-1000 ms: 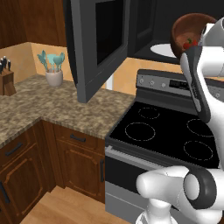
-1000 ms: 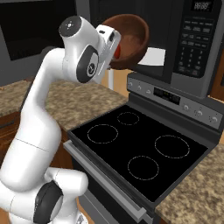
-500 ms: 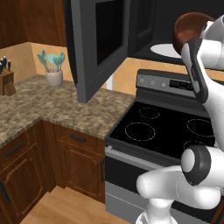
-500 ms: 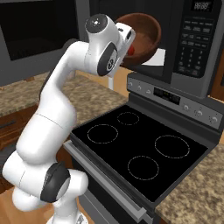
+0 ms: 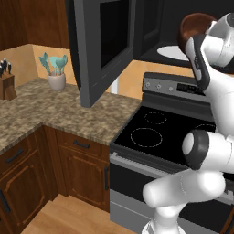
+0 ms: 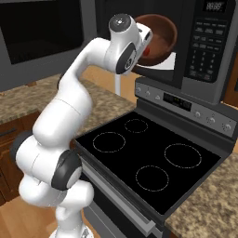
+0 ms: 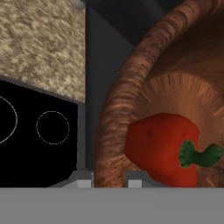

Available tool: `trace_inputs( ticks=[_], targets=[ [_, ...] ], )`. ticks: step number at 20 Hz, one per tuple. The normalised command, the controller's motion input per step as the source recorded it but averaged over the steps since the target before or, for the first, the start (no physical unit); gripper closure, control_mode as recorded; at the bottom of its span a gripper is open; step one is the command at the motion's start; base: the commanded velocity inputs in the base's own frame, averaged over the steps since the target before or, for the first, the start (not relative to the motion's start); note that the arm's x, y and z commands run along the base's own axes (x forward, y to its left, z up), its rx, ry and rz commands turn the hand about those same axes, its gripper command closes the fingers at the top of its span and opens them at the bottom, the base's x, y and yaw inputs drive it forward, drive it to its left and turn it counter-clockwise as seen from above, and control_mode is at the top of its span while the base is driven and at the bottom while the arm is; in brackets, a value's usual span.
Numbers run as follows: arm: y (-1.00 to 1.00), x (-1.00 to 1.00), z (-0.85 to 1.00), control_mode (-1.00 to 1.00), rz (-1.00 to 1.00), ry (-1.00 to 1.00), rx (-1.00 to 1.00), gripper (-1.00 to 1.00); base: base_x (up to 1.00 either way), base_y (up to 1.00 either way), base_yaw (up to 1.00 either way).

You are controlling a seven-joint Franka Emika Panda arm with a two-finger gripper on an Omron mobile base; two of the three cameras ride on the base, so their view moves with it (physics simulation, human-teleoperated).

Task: Pick the bell pepper from the sink and place it in the bowl. Then pick the bowl and place it in the microwave. Then close the microwave door and press the start button.

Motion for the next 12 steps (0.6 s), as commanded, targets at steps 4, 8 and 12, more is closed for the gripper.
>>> trace_inputs(
  ticks=[4,8,12],
  targets=[
    [-0.16,0.52,-0.12,-1.00,0.01,0.06,0.04,1.00,0.00,0.00,0.00],
    [-0.08,0.53,-0.23,-1.00,0.01,0.04,0.00,1.00,0.00,0.00,0.00],
    [-0.12,0.61,-0.07,-1.00,0.01,0.00,0.00,1.00,0.00,0.00,0.00]
  ],
)
